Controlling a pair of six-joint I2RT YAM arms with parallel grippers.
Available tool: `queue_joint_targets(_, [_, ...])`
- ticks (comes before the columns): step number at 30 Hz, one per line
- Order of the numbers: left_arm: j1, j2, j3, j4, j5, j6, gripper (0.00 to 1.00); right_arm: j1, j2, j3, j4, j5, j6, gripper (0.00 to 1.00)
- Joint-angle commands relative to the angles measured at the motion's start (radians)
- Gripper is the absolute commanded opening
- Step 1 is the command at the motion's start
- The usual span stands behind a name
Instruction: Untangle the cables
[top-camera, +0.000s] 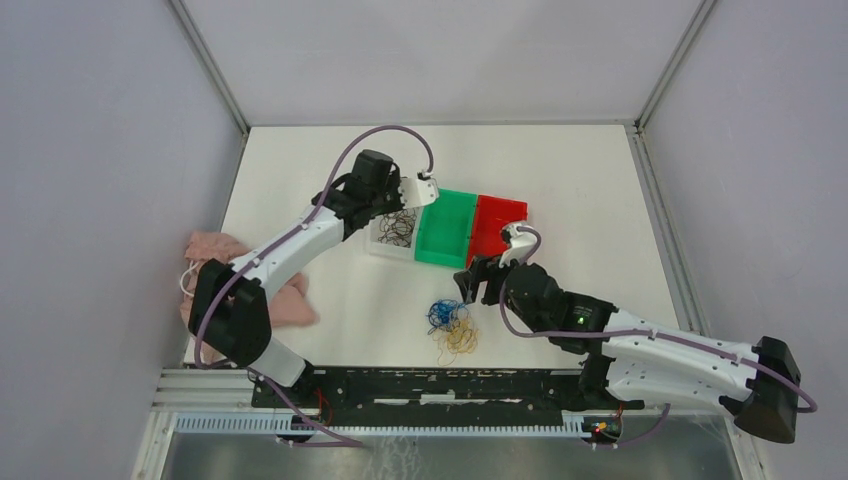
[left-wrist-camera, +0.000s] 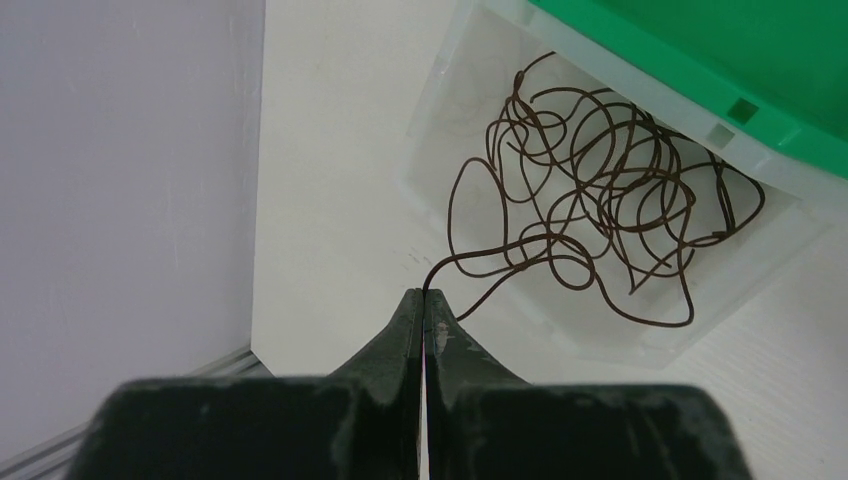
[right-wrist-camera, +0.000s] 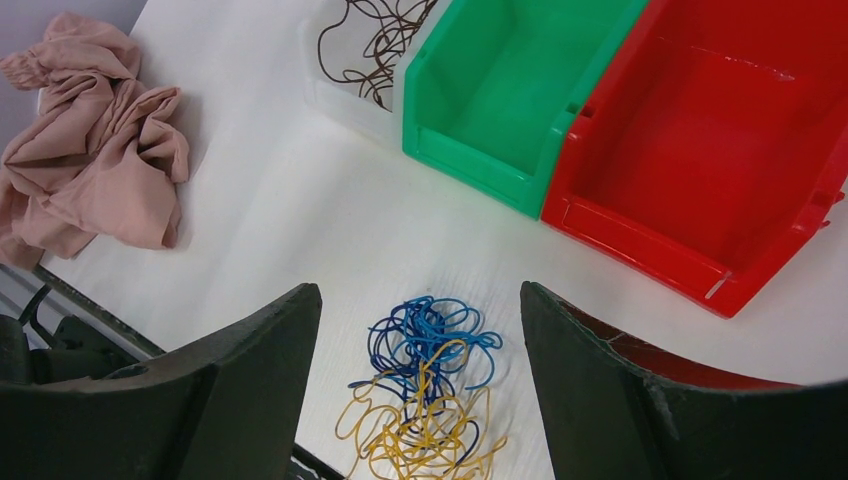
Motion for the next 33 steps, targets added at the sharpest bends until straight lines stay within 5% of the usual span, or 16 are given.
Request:
queue_joint_targets(1, [-0.007,0.039,-0.007,0.133,-0.006,-0.034,0.03,-0.007,-0.027,-0.014,0.012,0.035,0.016,0.8])
queue_joint_targets(23, [-0.003,0.275,-0.066,0.399,0.022,-0.076,0.03,-0.037,-0.05,-0.054,0.003,0.055,0.038,0.79])
queue_joint_targets(31, [0.016,0.302,0.008,0.288,0.1,-0.108,0.04,-0.047,-0.051,-0.062,-0.004,0.045,0.038,0.79])
queue_joint_targets(33, [0.022,0.301,0.076,0.188,0.134,-0.13,0.23,-0.049,-0.053,-0.065,-0.004,0.037,0.038,0.8])
